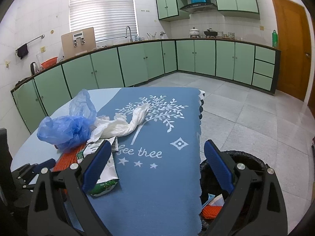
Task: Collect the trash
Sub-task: 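Return the left gripper to the table and grasp the orange mesh net, then grasp the green-white packet with the right gripper, then carry the orange net and green-white packet over the bin with both grippers, then open both grippers to drop the net and packet into the bin, then move both grippers back over the remaining trash on the table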
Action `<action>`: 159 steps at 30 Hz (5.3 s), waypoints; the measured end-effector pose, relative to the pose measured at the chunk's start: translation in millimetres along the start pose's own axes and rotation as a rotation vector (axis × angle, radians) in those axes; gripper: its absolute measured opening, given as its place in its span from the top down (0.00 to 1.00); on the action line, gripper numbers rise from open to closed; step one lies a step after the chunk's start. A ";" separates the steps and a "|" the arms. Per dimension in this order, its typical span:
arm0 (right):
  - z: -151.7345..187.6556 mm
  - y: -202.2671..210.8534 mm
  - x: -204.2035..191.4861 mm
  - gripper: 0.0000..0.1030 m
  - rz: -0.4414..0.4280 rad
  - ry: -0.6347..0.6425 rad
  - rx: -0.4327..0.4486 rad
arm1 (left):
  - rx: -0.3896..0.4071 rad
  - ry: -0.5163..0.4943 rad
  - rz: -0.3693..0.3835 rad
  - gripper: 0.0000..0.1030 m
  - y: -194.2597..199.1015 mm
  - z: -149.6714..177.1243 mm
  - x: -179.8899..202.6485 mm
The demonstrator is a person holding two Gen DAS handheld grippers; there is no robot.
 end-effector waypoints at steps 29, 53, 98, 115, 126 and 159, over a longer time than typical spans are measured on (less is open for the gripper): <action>9.8 -51.9 -80.5 0.10 -0.136 0.123 -0.106 | 0.119 0.085 -0.045 0.90 30.1 -39.7 -56.6; 17.4 -70.8 -91.7 0.29 -0.172 0.146 -0.202 | 0.112 0.071 -0.040 0.90 27.9 -39.4 -59.5; -62.7 74.2 29.8 0.29 -0.001 0.054 0.071 | 0.235 -0.070 0.190 0.90 87.5 -93.6 75.2; -37.8 113.3 155.3 0.29 0.209 -0.026 0.087 | 0.229 -0.181 0.375 0.90 84.7 -92.5 209.0; -8.0 93.9 221.5 0.29 0.264 -0.076 0.031 | 0.139 -0.273 0.449 0.86 45.6 -69.7 283.1; -25.4 62.4 120.0 0.09 0.159 -0.084 0.072 | 0.241 -0.103 0.173 0.41 62.5 -87.6 96.0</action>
Point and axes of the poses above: each gripper's, at about its wrist camera, not at the fingertips, and y roughly against the way its jaws point, x to its right, z to its underside, the point moved 8 cm from there along -y, roughly the way its jaws point, and after that the axes turned 11 degrees about -z, right-handed, at the moved point
